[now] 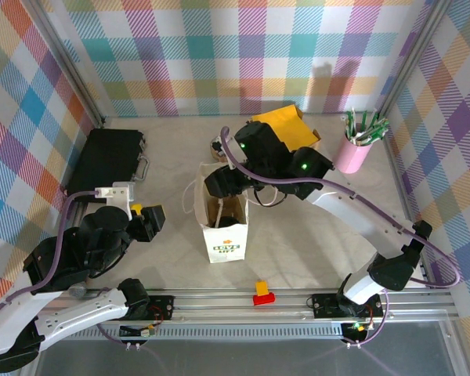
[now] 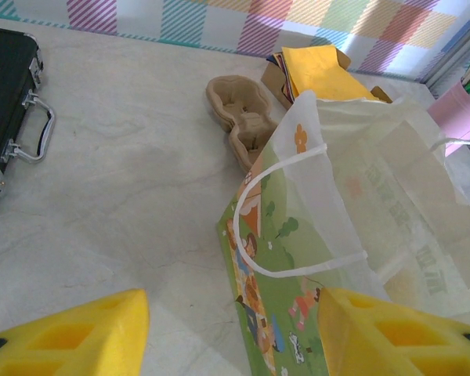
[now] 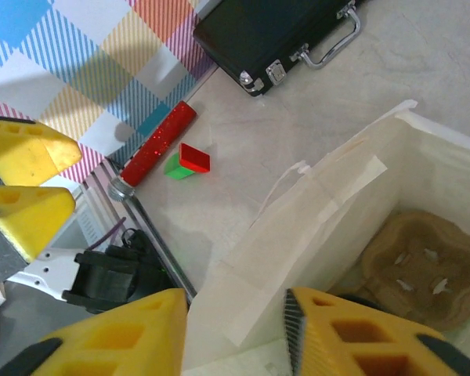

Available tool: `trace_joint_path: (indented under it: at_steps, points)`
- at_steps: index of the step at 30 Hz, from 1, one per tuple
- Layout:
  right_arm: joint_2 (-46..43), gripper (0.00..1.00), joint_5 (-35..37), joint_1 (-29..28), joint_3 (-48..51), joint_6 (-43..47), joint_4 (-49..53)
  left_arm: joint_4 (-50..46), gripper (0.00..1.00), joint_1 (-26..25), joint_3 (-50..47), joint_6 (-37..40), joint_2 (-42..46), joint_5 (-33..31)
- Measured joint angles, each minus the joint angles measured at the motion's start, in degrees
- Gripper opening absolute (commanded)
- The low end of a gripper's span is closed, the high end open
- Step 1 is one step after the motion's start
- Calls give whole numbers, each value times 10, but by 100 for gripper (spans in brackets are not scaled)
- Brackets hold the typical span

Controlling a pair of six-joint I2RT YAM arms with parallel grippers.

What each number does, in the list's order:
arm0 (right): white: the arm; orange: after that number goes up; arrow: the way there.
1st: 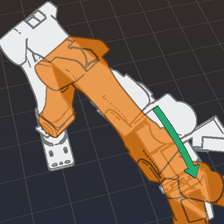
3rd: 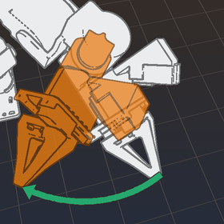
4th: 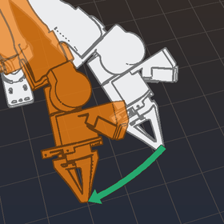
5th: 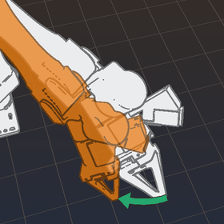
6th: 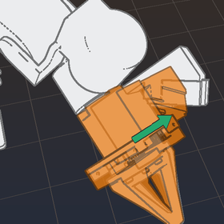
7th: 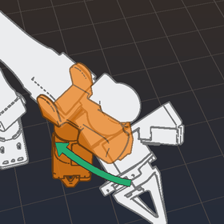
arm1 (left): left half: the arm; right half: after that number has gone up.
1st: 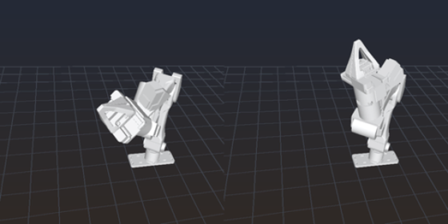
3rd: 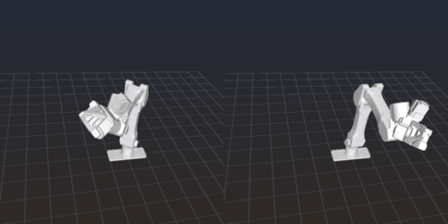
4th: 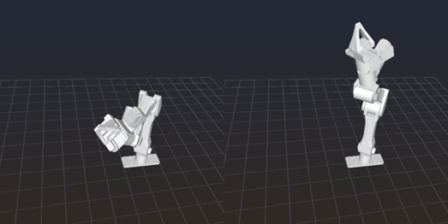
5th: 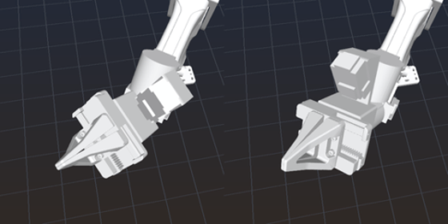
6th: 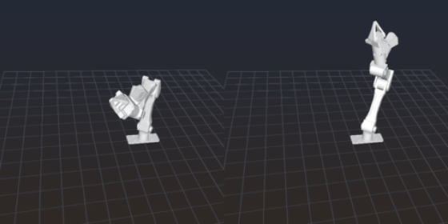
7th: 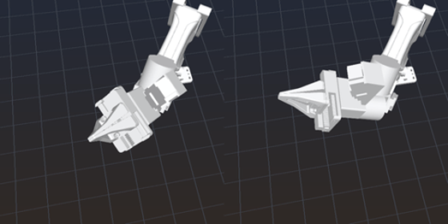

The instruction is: Pack the takeout coffee

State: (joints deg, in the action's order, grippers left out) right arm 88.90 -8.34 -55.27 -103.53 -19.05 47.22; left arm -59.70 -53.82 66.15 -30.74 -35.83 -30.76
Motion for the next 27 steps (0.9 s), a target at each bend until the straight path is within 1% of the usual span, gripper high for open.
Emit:
trace_joint_path:
  at_steps: [2,5,15,19,23,27]
  points:
    - [0,50,0,0,-5,1,4,-1,59,0,0,-1,0,0]
    - [0,53,2,0,-23,5,8,-2,59,0,0,-1,0,0]
    - [0,56,28,0,-107,27,32,-4,59,0,0,-7,3,-1]
    - [0,58,54,0,-126,37,44,-4,59,0,0,-7,3,-2]
    - [0,58,98,1,-145,50,60,-4,59,0,1,-7,2,-2]
    - [2,59,120,28,-176,56,78,-4,59,0,1,-7,2,-3]
